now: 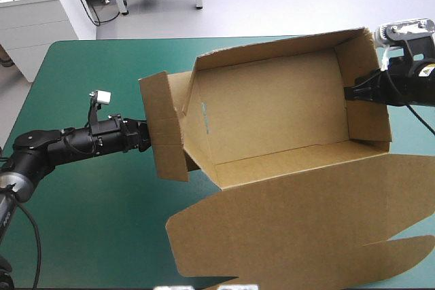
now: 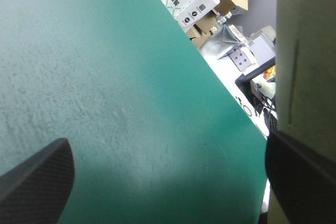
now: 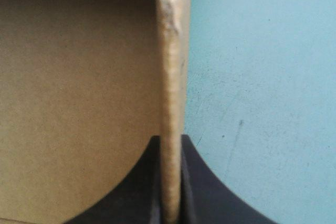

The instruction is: Fold the box

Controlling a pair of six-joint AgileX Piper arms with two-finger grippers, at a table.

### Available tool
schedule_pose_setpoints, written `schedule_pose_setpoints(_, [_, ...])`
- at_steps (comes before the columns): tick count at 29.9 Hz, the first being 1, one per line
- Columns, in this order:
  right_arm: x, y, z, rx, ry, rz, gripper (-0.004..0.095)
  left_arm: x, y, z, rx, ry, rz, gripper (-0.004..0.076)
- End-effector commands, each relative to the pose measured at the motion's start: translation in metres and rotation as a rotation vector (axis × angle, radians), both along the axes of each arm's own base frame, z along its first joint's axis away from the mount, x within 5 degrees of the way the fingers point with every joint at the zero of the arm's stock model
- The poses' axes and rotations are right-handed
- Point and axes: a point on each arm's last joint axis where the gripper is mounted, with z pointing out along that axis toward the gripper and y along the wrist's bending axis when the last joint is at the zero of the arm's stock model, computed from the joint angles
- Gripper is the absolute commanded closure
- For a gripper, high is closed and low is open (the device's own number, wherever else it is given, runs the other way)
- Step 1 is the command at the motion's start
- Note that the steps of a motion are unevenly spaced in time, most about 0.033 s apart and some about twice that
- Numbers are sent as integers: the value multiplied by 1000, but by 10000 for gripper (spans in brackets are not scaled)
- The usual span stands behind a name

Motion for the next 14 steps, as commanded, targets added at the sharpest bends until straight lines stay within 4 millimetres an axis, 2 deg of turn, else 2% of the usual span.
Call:
schedule_pose_setpoints(1, [-3,0,17,44,-121,-36,915,-15,-11,40,-132,-101,-98,15])
schedule_pose_setpoints(8, [-2,1,19,55,-148,-48,911,-25,-26,68,-144,-165,-163,15])
schedule_pose_setpoints(14, [1,14,21,34,-179,-59,911,-28,-32,88,-171,-208,-189,15])
